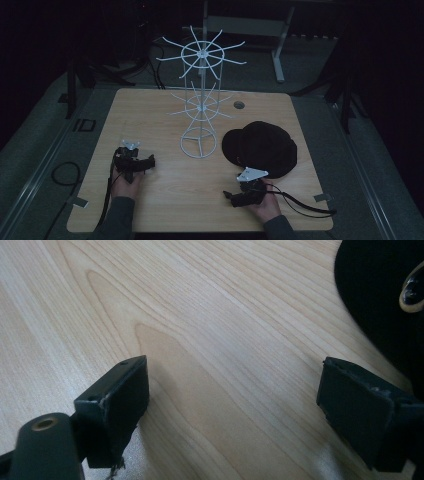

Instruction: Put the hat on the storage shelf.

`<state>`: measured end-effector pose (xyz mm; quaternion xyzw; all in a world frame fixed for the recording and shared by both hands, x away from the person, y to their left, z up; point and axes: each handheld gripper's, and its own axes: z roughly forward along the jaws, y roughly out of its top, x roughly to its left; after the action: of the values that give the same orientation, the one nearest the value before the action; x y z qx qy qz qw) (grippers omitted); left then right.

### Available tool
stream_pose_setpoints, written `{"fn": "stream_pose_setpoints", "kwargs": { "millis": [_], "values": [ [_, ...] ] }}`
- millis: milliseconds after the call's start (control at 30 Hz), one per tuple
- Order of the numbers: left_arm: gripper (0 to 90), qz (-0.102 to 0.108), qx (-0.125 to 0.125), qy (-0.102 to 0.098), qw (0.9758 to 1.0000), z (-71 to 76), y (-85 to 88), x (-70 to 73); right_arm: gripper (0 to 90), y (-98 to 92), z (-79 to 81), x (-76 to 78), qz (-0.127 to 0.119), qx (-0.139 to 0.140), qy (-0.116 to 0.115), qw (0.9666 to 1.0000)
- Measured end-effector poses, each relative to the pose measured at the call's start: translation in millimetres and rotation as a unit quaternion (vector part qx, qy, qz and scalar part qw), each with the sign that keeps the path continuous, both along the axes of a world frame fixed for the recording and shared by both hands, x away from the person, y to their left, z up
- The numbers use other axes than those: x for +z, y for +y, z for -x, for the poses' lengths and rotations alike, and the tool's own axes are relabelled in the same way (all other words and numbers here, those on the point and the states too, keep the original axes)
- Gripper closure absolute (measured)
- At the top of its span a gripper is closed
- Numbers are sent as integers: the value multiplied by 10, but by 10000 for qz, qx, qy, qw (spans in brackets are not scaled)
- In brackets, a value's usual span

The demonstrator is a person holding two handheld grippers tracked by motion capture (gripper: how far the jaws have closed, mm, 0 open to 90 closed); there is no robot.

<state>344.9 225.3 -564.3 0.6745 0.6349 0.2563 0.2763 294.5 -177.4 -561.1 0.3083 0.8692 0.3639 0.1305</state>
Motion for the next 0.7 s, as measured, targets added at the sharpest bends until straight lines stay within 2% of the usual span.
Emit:
{"fn": "stream_pose_setpoints", "kwargs": {
  "millis": [300,367,533,633,700],
  "values": [
    [101,1,0,1,10000,0,0,0,132,1,1,0,1,-2,0,10000],
    [101,0,-1,1,10000,0,0,0,156,0,2,11,34,17,25,10000],
    [102,0,1,0,10000,0,-1,0,450,-35,5,118,290,191,208,9992],
    [102,-1,1,-1,10000,1,-1,0,522,-69,14,172,323,332,216,9987],
    [102,0,1,-2,10000,1,-1,0,560,-105,17,247,397,380,143,9984]
  ]
}}
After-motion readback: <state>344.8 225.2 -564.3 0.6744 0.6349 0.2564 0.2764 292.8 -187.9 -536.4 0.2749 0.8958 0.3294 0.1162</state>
